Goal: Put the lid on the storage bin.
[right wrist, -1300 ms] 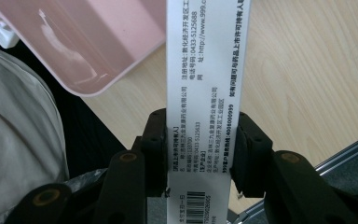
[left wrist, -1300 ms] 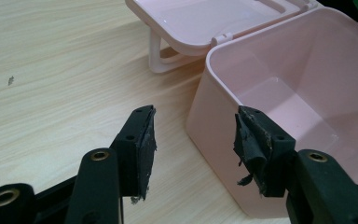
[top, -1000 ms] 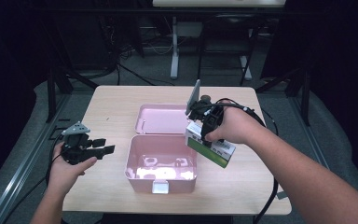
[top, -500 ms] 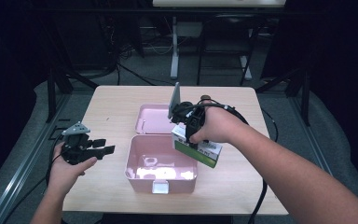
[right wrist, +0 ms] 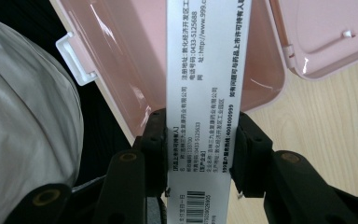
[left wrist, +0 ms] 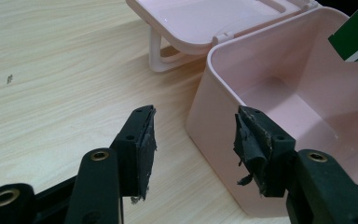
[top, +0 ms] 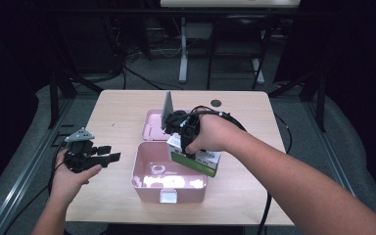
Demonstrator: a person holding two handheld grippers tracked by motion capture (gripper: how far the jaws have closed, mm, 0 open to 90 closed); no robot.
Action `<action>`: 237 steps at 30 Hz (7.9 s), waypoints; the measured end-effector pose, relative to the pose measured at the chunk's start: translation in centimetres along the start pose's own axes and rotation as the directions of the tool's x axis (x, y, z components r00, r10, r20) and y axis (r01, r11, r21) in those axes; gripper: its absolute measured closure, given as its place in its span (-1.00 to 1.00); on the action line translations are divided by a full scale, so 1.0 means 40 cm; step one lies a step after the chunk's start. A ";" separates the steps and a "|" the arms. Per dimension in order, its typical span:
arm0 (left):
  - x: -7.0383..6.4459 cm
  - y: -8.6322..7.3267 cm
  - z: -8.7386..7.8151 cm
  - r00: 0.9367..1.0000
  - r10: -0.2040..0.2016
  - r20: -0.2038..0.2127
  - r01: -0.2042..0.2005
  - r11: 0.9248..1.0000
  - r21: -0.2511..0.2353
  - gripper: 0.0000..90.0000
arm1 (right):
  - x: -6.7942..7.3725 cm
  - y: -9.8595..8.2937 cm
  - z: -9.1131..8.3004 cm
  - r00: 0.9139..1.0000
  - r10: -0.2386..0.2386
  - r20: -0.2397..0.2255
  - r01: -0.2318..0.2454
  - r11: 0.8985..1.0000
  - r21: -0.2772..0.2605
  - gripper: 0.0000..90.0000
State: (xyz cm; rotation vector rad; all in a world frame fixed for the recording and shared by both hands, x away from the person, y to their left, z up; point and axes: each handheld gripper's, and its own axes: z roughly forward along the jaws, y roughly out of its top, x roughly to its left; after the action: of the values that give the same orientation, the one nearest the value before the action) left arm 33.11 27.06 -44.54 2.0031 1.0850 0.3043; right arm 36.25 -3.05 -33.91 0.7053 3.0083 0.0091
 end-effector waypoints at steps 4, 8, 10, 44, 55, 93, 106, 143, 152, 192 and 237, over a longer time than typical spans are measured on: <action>-0.001 0.000 0.000 1.000 -0.003 0.000 0.003 1.000 -0.002 0.07 | 0.009 0.013 0.000 1.000 -0.017 -0.001 0.017 1.000 -0.003 0.37; -0.001 0.000 0.001 1.000 -0.003 0.001 0.003 1.000 -0.001 0.07 | 0.020 0.028 0.000 0.999 -0.039 0.002 0.039 0.999 -0.009 0.37; -0.002 0.000 0.001 1.000 -0.005 0.002 0.005 1.000 -0.001 0.07 | 0.026 0.035 0.002 0.999 -0.050 0.002 0.050 0.999 -0.010 0.37; -0.001 -0.002 0.007 1.000 0.002 0.003 -0.002 1.000 0.008 0.07 | 0.077 0.085 0.033 0.982 -0.189 0.011 0.189 0.981 -0.029 0.37; -0.003 -0.002 0.009 1.000 0.005 0.003 -0.005 1.000 0.012 0.07 | 0.086 0.082 0.075 0.976 -0.217 0.004 0.217 0.976 -0.020 0.37; -0.019 -0.004 0.032 0.999 0.029 0.021 -0.029 0.999 0.033 0.07 | 0.083 0.074 0.258 0.952 -0.305 -0.039 0.305 0.952 0.002 0.37; -0.019 -0.006 0.036 0.999 0.024 0.025 -0.025 0.999 0.038 0.07 | 0.096 0.065 0.302 0.935 -0.346 -0.079 0.349 0.937 0.030 0.38; -0.018 -0.007 0.038 0.999 0.023 0.024 -0.024 0.999 0.037 0.07 | 0.092 0.060 0.328 0.937 -0.330 -0.118 0.335 0.942 0.023 0.31; -0.018 -0.007 0.039 1.000 0.023 0.022 -0.024 0.999 0.035 0.07 | 0.094 0.055 0.322 0.925 -0.361 -0.116 0.364 0.931 0.006 0.37; -0.024 -0.005 0.039 0.999 0.011 0.040 -0.013 0.999 0.041 0.09 | 0.050 -0.005 0.174 0.973 -0.227 -0.041 0.215 0.957 -0.193 0.10; -0.094 0.002 0.098 0.989 0.101 0.110 -0.105 0.994 0.029 0.06 | -0.171 -0.190 0.189 0.921 0.387 -0.050 -0.336 0.720 -0.608 -0.01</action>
State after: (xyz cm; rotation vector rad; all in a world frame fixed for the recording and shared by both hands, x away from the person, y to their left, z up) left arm 33.05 21.94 -46.36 2.0858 0.9268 0.2284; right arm 39.40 -12.95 -41.27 1.1389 2.4773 0.8969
